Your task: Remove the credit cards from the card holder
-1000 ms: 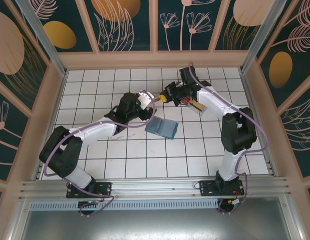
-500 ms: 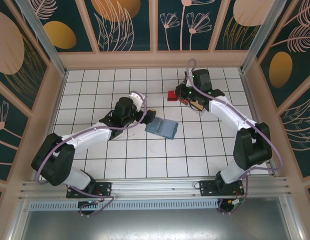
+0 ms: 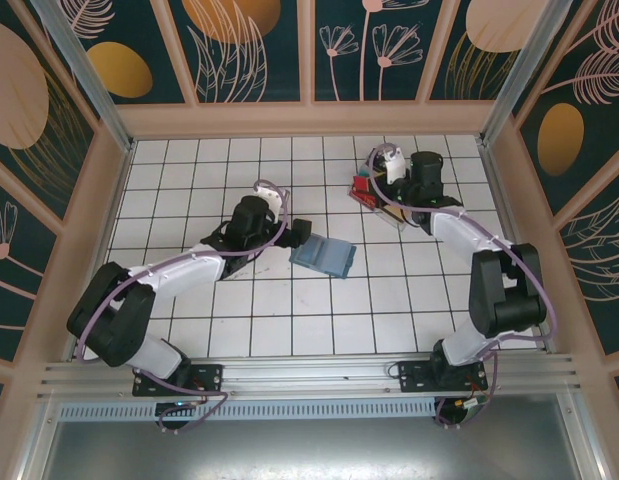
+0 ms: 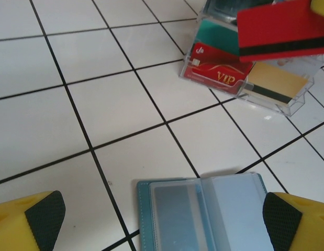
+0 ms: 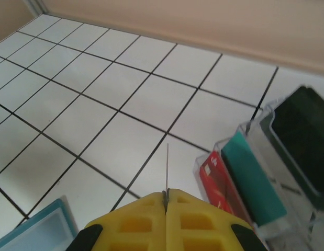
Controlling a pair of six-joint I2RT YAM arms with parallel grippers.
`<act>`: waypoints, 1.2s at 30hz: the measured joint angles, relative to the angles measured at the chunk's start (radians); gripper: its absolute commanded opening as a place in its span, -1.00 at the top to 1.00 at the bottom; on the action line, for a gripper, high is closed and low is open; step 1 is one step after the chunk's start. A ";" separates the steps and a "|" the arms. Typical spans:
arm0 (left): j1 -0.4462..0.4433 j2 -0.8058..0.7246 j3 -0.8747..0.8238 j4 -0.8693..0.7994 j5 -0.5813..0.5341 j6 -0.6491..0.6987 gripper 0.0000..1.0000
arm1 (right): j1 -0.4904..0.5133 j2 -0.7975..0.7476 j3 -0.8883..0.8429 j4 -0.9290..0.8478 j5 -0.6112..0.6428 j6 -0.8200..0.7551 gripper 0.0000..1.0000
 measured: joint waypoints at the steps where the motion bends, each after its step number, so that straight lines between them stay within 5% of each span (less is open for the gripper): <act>1: 0.001 0.004 0.000 -0.003 0.003 -0.008 -0.97 | -0.001 0.017 0.006 0.018 0.000 -0.019 1.00; 21: 0.038 0.005 0.000 -0.018 0.070 -0.112 -0.97 | -0.024 0.267 0.081 0.206 0.003 -0.135 1.00; 36: 0.046 0.005 0.000 -0.030 0.084 -0.115 -0.98 | -0.032 0.331 0.152 0.191 -0.018 -0.200 1.00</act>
